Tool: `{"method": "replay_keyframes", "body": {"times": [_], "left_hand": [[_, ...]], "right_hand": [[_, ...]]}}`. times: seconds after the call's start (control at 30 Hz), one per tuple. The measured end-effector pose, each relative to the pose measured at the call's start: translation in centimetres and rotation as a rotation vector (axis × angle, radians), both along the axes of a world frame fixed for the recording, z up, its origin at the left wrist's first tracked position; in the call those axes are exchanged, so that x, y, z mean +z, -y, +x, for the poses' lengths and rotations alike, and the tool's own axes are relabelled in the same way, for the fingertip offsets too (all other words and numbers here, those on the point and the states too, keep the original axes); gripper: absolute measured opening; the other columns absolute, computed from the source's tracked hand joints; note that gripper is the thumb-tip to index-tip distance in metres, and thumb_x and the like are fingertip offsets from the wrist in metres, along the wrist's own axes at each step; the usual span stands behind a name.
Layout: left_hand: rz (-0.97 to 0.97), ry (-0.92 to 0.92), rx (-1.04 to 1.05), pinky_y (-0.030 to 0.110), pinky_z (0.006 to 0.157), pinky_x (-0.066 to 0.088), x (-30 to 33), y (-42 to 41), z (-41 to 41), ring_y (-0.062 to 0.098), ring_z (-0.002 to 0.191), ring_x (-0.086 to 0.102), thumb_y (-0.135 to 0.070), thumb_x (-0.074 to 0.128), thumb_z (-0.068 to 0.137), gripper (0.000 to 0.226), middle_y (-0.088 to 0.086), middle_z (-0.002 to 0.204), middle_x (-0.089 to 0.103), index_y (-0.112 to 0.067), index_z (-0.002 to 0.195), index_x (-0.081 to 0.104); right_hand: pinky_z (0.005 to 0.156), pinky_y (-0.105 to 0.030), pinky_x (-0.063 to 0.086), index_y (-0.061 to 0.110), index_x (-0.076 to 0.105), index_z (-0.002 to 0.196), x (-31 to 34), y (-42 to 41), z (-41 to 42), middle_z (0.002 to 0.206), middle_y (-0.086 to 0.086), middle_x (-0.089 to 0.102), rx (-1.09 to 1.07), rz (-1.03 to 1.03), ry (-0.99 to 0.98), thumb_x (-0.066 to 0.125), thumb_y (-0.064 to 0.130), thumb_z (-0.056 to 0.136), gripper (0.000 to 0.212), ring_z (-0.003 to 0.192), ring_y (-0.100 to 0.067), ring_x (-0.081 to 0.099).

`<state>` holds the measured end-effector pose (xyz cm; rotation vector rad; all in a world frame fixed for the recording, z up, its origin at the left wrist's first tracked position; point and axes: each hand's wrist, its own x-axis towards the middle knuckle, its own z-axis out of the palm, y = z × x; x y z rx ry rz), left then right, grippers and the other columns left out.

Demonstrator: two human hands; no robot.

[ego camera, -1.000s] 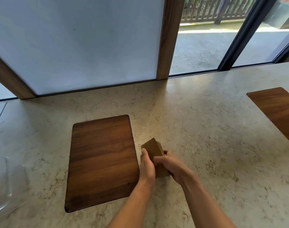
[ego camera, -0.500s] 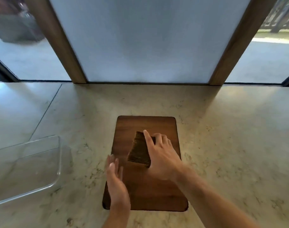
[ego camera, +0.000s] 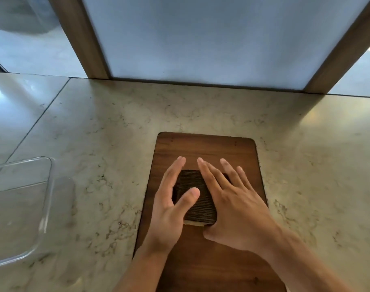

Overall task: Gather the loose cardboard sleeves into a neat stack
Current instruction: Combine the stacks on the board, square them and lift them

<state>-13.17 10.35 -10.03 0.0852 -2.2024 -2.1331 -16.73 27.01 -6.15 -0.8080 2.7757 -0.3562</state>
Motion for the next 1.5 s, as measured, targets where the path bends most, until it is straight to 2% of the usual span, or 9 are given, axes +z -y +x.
{"method": "replay_keyframes", "body": {"times": [0.13,0.23,0.47,0.63,0.77,0.9,1.2,1.33,1.5], "left_hand": [[0.005,-0.059,-0.07,0.047,0.103,0.053,-0.9,1.0,0.1,0.033,0.132,0.056,-0.063,0.055,0.092,0.071,0.008,0.145,0.057,-0.025,0.151,0.049],[-0.106,-0.076,-0.182,0.029,0.104,0.05,-1.4,1.2,0.6,0.026,0.143,0.045,-0.074,0.055,0.087,0.083,-0.001,0.16,0.041,-0.03,0.155,0.041],[-0.327,-0.145,0.084,0.015,0.099,0.048,-1.6,-1.2,0.2,0.003,0.133,0.05,-0.057,0.068,0.084,0.05,-0.013,0.144,0.053,-0.048,0.132,0.055],[-0.213,-0.122,0.312,0.037,0.103,0.055,-1.9,-2.5,-0.1,0.006,0.126,0.061,-0.023,0.072,0.094,0.03,-0.012,0.13,0.067,-0.03,0.123,0.072],[-0.148,-0.084,0.315,0.039,0.103,0.056,-1.7,-3.2,0.3,0.006,0.125,0.062,-0.028,0.064,0.095,0.045,-0.015,0.133,0.068,-0.027,0.139,0.062],[-0.028,-0.044,0.253,0.04,0.111,0.049,-1.5,-3.3,0.2,0.012,0.132,0.058,-0.043,0.054,0.092,0.063,-0.01,0.139,0.065,-0.022,0.151,0.05],[-0.079,-0.069,0.385,0.037,0.095,0.059,-1.7,-4.1,-0.4,0.013,0.115,0.068,-0.033,0.064,0.092,0.039,-0.007,0.122,0.072,-0.025,0.13,0.067],[-0.185,-0.145,0.366,0.014,0.093,0.052,-1.7,-3.9,-0.6,0.004,0.118,0.065,-0.01,0.067,0.097,0.027,-0.005,0.125,0.07,-0.022,0.119,0.076],[-0.203,-0.143,0.369,0.019,0.094,0.054,-1.9,-3.8,-0.6,0.006,0.118,0.065,-0.007,0.067,0.098,0.027,-0.009,0.124,0.069,-0.02,0.119,0.076]], "right_hand": [[0.114,-0.035,0.039,0.039,-0.011,0.161,-0.4,-0.7,-0.1,0.164,0.01,0.01,-0.024,-0.108,0.014,0.075,0.06,0.067,0.13,0.151,-0.018,0.012],[0.102,-0.033,0.049,0.044,-0.001,0.161,-1.0,-1.7,-0.3,0.15,0.006,0.023,-0.044,-0.164,0.01,0.078,0.062,0.066,0.124,0.138,-0.016,0.026],[0.107,-0.029,0.038,0.042,-0.006,0.162,-1.9,-2.4,-0.9,0.157,0.012,0.023,-0.062,-0.299,0.071,0.09,0.052,0.063,0.139,0.14,-0.015,0.027],[0.122,-0.035,0.03,0.05,-0.015,0.158,-2.8,-2.3,0.1,0.167,0.027,-0.003,-0.184,-0.51,0.169,0.096,0.05,0.058,0.149,0.156,-0.009,0.009],[0.122,-0.042,0.038,0.046,0.008,0.163,-3.4,-2.2,1.2,0.163,0.028,0.029,-0.324,-1.091,0.367,0.079,0.068,0.072,0.117,0.151,-0.003,0.032],[0.127,-0.059,0.009,0.045,0.017,0.162,-4.3,-1.4,1.4,0.168,0.028,0.022,-0.446,-1.405,0.443,0.048,0.083,0.084,0.092,0.157,0.001,0.012],[0.126,-0.062,0.013,0.036,0.016,0.165,-4.6,-2.1,1.5,0.172,0.017,0.016,-0.328,-1.348,0.53,0.044,0.087,0.085,0.098,0.16,-0.015,0.011],[0.127,-0.055,0.019,0.039,0.007,0.165,-3.6,-4.3,0.6,0.173,0.018,-0.001,-0.128,-1.021,0.493,0.064,0.088,0.068,0.123,0.161,-0.012,0.003],[0.127,-0.037,0.013,0.043,-0.011,0.162,-3.5,-6.2,-0.9,0.168,0.027,-0.022,0.065,-0.631,0.366,0.087,0.073,0.054,0.149,0.157,0.0,-0.012]]}}
